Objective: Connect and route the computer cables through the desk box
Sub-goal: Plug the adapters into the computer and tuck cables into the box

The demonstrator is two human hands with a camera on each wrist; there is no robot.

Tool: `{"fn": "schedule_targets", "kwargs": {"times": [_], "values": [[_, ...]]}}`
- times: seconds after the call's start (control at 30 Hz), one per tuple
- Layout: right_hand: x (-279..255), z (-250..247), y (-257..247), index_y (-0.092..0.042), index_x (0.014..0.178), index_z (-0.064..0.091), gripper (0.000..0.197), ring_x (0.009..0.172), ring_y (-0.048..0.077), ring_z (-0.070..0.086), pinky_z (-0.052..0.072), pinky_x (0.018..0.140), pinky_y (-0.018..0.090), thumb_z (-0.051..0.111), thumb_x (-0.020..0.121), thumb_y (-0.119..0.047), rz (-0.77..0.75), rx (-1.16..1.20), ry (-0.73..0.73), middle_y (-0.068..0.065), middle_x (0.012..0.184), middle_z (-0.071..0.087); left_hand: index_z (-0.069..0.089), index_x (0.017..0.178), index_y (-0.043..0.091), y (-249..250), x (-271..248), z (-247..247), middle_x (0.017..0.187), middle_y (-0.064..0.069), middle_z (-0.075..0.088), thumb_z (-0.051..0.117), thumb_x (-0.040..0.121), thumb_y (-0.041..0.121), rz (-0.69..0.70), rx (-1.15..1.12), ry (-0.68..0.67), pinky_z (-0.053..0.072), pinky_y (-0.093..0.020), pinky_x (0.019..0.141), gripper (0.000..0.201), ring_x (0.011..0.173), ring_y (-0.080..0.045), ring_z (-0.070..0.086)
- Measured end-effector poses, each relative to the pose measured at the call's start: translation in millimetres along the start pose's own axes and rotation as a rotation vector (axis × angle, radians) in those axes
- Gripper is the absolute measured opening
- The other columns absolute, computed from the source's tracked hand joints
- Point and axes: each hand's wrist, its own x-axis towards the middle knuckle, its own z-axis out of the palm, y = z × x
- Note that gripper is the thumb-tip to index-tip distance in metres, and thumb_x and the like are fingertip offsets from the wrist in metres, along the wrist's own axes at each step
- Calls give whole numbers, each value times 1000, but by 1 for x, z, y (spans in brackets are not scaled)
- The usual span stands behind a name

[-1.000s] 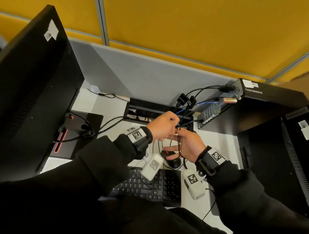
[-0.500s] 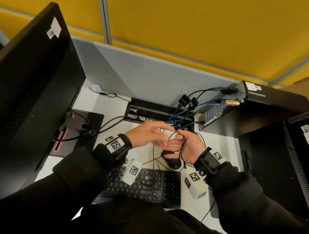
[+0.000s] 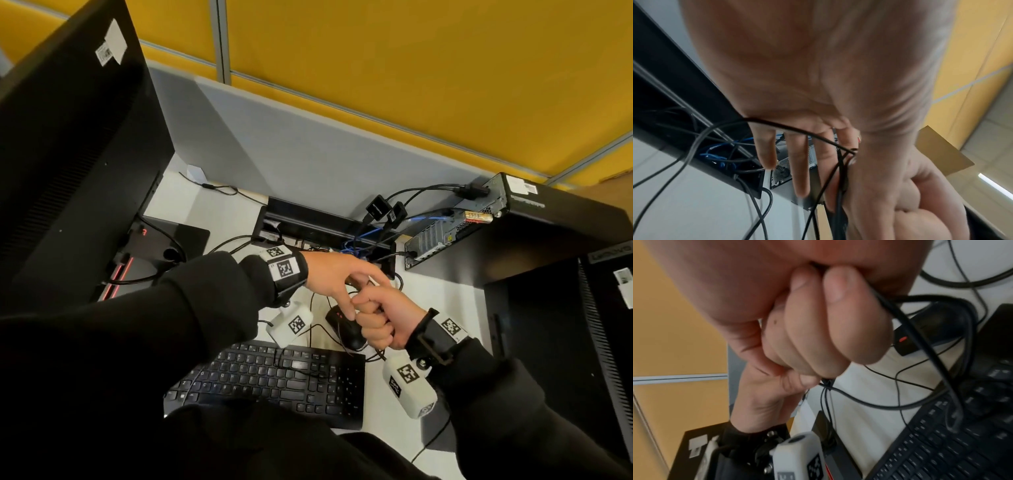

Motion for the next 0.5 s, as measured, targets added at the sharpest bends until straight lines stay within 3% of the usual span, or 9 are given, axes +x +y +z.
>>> {"fn": "schedule_targets", "kwargs": {"times": [0.07,0.13,0.23,0.3,0.33,0.43,0.5], "values": [[0,-7,4,-25,47,30,54,36,11,10,12,39,16,49,97,-22,-38,40,57,-7,43,16,63,122,27,-4,3,2,79,14,73,87,78,16,-24,17,96,50,-25,82,51,80,2,67],[0,-20,4,-23,58,24,50,37,10,14,16,39,21,57,95,-28,-106,155,127,-7,47,16,71,112,12,-15,-2,-1,69,4,70,81,87,15,-67,-140,209,58,-29,71,27,69,-10,70],[-1,-35,3,-17,72,46,29,44,12,26,35,50,27,54,97,-28,-183,257,135,-5,55,24,73,105,7,-35,-16,-4,82,-8,75,71,96,19,-89,-341,333,62,-46,86,15,78,-25,75],[0,-35,3,-13,82,55,24,49,14,30,44,60,31,47,103,-24,-199,243,184,-3,60,27,72,104,9,-44,-18,3,85,-9,76,67,99,20,-111,-381,406,62,-46,86,13,80,-25,75],[2,-32,1,-14,83,55,25,48,13,29,44,58,30,45,104,-23,-203,218,217,-3,61,26,71,104,12,-45,-17,7,87,-9,77,64,101,20,-127,-410,444,62,-44,84,11,80,-24,76],[9,-23,-5,-19,81,49,26,42,8,15,22,37,20,42,105,-27,-209,215,265,-4,62,15,67,101,17,-44,-12,20,90,-8,78,60,103,24,-168,-488,523,60,-41,75,10,80,-23,77],[13,-20,-10,-21,79,48,29,41,7,13,11,36,18,41,105,-31,-200,264,257,-7,59,17,67,98,20,-49,-10,25,89,-6,78,62,102,28,-174,-481,573,59,-42,77,10,82,-23,77]]}}
